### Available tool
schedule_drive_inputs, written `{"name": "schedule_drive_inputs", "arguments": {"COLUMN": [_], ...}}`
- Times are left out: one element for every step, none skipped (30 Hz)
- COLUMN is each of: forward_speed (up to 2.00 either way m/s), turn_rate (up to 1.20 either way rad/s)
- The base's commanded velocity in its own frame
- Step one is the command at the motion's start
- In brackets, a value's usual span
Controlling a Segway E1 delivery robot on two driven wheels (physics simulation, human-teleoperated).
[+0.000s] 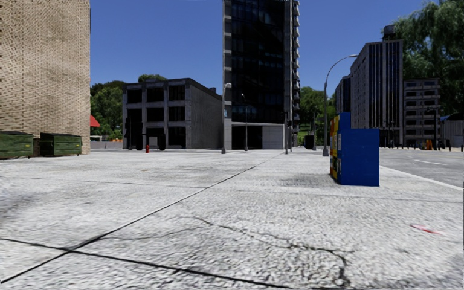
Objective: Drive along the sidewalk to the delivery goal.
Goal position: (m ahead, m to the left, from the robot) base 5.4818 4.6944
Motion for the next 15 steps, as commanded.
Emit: {"name": "schedule_drive_inputs", "arguments": {"forward_speed": [1.41,1.41,1.41,1.41,1.41,1.41,1.41,1.41,1.41,1.41,1.41,1.41,1.41,1.41,1.41], "turn_rate": [0.61,0.61,0.61,0.61,0.61,0.61,0.61,0.61,0.61,0.61,0.61,0.61,0.61,0.61,0.61]}}
